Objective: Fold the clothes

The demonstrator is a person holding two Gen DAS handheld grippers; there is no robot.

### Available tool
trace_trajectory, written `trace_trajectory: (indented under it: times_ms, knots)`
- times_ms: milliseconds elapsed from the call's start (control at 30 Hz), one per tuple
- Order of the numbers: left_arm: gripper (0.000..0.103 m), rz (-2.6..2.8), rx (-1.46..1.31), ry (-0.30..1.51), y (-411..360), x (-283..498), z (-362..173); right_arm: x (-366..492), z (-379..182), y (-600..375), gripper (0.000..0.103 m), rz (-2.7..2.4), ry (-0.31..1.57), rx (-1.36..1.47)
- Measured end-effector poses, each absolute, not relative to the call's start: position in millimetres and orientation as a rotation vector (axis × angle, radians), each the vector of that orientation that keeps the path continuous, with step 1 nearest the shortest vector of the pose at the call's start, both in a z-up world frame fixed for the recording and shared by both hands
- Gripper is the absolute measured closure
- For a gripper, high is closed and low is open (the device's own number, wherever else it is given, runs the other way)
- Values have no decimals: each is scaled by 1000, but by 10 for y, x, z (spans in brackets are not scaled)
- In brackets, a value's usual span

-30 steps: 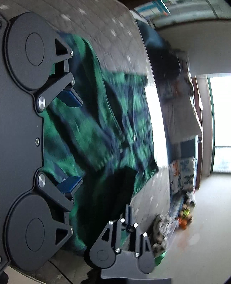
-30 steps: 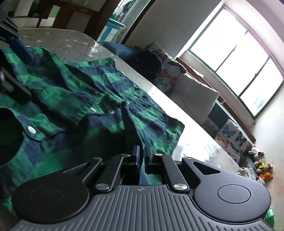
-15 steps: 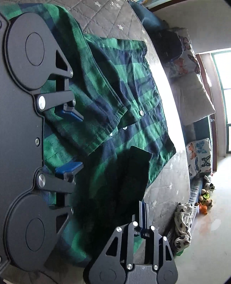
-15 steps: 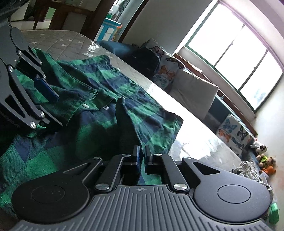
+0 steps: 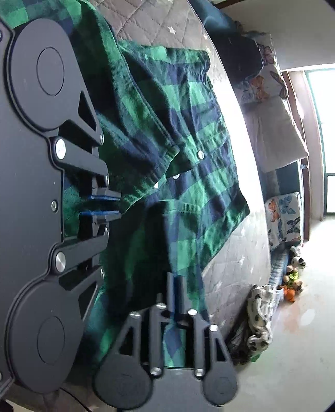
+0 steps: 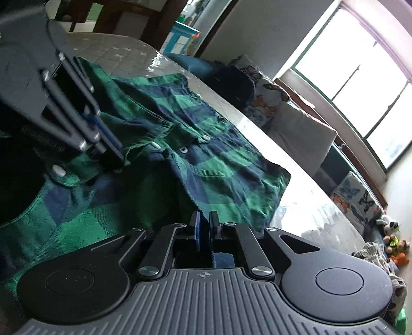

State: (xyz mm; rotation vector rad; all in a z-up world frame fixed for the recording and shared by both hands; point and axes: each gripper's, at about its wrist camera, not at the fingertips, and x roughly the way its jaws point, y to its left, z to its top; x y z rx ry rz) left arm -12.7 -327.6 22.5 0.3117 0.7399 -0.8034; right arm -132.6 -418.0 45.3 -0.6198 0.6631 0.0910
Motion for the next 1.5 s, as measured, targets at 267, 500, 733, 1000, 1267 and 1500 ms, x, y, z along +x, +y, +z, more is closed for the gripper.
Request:
trace_trajectory:
  times_ms: [267, 500, 733, 1000, 1267, 1500]
  knots:
    - [97, -784, 249, 717, -3146, -104, 324, -1278, 371, -4022, 96, 140, 674, -675]
    - [97, -754, 204, 699, -2991, -83, 393, -1229, 335, -3966, 96, 126, 682, -684]
    - [99, -707, 146, 654, -2693, -65, 570, -1389, 554, -4021, 97, 50, 591, -691]
    - [99, -740, 200, 627, -2681, -185, 613, -1506, 754, -4232, 97, -50, 560, -654]
    - [83, -804, 409, 623, -3211, -343, 347, -1582, 571, -4080, 97, 69, 609, -694]
    - [64, -817, 515, 594, -3352, -372, 195, -1523, 553, -4096, 93, 88, 621, -680]
